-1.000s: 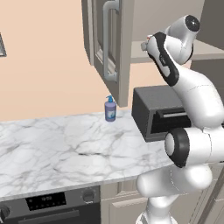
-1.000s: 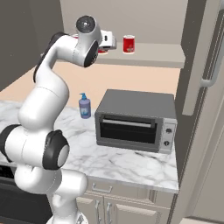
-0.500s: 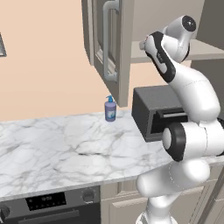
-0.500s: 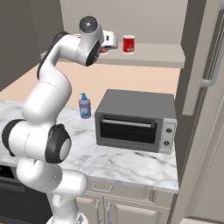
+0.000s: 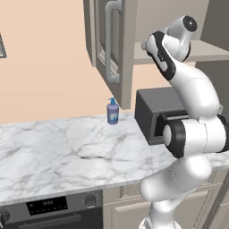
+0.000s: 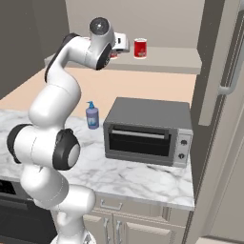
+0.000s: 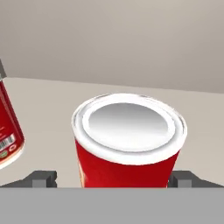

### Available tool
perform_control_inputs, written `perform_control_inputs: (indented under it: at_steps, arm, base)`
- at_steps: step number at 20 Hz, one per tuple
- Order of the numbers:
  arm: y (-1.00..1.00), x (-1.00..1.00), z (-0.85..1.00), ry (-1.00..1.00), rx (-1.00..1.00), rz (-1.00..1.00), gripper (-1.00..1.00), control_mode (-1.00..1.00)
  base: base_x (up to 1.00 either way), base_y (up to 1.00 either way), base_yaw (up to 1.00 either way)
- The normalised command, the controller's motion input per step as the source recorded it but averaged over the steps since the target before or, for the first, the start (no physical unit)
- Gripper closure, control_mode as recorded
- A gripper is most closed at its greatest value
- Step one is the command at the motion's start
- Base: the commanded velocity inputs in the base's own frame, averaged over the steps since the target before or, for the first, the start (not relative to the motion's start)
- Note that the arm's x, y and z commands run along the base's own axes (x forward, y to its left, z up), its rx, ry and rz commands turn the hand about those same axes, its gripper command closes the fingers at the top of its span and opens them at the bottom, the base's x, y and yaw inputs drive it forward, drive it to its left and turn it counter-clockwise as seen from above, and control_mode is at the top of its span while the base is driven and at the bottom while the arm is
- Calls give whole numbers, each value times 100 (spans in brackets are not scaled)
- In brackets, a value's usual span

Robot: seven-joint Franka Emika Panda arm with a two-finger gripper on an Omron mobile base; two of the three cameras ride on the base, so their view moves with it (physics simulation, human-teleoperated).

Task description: Stack two cans on top of the other two cans in the cabinet.

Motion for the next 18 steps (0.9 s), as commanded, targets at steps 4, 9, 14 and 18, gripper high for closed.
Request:
perform_control_inputs:
  at_steps: [4, 9, 14, 18]
  arm:
    - [0, 15, -3, 3, 0, 0, -100, -100]
    - [0, 11, -6, 1, 0, 0, 100, -100]
    - [-1, -8, -1, 0, 1, 0, 100, -100]
    - [0, -15, 3, -2, 6, -3, 100, -100]
  base:
    - [0, 0, 0]
    - [0, 0, 0]
    - [0, 0, 0]
    - [0, 0, 0]
